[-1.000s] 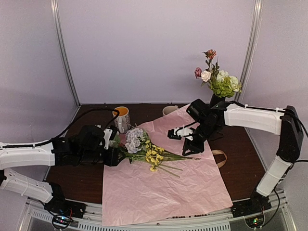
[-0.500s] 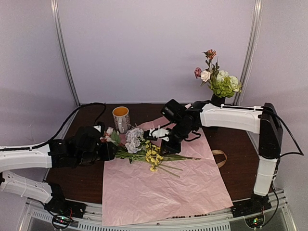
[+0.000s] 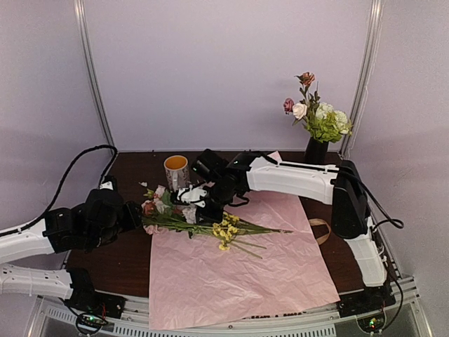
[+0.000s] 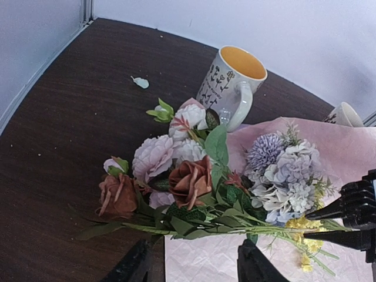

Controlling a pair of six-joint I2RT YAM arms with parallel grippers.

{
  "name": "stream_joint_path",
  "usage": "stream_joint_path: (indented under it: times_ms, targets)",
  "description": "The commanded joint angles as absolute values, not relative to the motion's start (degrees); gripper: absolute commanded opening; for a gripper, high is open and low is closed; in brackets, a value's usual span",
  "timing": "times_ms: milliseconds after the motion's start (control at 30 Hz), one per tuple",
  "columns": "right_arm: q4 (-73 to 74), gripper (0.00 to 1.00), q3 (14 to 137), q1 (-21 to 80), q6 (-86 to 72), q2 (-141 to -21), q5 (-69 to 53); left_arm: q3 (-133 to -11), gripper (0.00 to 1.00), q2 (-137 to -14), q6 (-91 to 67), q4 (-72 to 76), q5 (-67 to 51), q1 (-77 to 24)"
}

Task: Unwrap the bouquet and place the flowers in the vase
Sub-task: Pick up the fake flower from the flattened wrapping paper.

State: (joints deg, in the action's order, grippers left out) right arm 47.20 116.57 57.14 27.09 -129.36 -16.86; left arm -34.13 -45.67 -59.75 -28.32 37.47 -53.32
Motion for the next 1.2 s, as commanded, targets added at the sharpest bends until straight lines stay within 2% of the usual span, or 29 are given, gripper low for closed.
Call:
stream_joint_path:
  times_ms: [0, 300, 467, 633, 1000, 1067, 1167]
  targets:
    - [50.5, 0.21, 122.1, 57.8, 26.3, -132.7, -13.9, -33.0, 0.52, -44.6, -60.9, -28.7, 40.5, -53.4]
    - [53.1, 0.18, 121.4, 59.0, 27.2, -135.3, -13.8, -32.2, 0.53, -42.3, -59.8, -28.3, 41.9, -53.4]
    - [51.4, 0.23, 120.7, 59.1, 26.2, -135.5, -7.2, -31.9, 0.53, -41.4, -59.8, -28.0, 41.8, -53.4]
    - [50.6, 0.24, 120.9, 59.1, 26.0, -136.2, -2.7, -31.7, 0.54, -41.6, -60.0, -27.8, 41.5, -53.4]
    - [53.1, 0.24, 119.3, 59.1, 27.0, -136.5, -6.4, -31.5, 0.54, -43.5, -59.9, -25.4, 40.5, -53.4]
    - [53.2, 0.23, 119.2, 59.1, 26.8, -136.8, -6.3, -31.5, 0.53, -43.8, -59.7, -24.9, 40.2, -53.4]
    - [52.7, 0.15, 119.2, 59.1, 26.5, -136.7, -5.6, -31.5, 0.53, -44.6, -59.8, -24.6, 39.7, -53.5]
